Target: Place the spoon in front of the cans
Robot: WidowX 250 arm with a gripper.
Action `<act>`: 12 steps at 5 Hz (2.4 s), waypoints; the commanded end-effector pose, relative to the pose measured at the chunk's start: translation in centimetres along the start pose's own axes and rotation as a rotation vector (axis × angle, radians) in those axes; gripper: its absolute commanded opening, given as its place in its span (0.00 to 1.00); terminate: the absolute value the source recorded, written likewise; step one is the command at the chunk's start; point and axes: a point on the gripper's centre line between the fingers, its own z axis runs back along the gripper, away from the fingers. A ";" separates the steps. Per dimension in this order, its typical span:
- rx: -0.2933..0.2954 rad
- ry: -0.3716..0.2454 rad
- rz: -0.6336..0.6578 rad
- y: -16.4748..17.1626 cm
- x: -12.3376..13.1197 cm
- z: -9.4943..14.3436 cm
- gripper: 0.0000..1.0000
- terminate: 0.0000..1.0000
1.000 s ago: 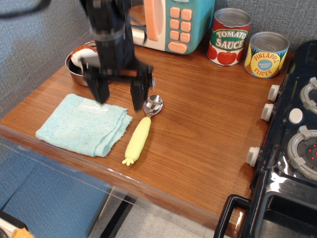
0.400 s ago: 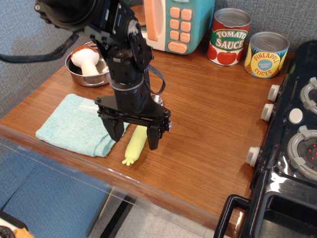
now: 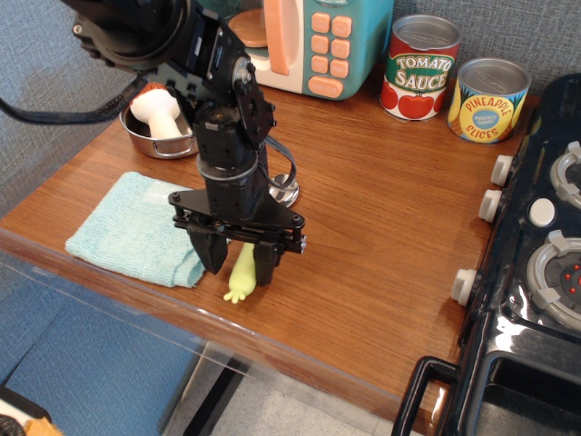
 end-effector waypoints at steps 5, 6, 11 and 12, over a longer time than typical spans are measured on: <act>-0.107 -0.138 -0.160 -9.1 7.4 4.7 0.00 0.00; -0.095 -0.116 -0.126 -10.3 10.3 2.9 0.00 0.00; -0.075 -0.071 -0.100 -10.8 12.3 1.2 1.00 0.00; -0.092 -0.079 -0.114 -11.0 12.3 2.3 1.00 0.00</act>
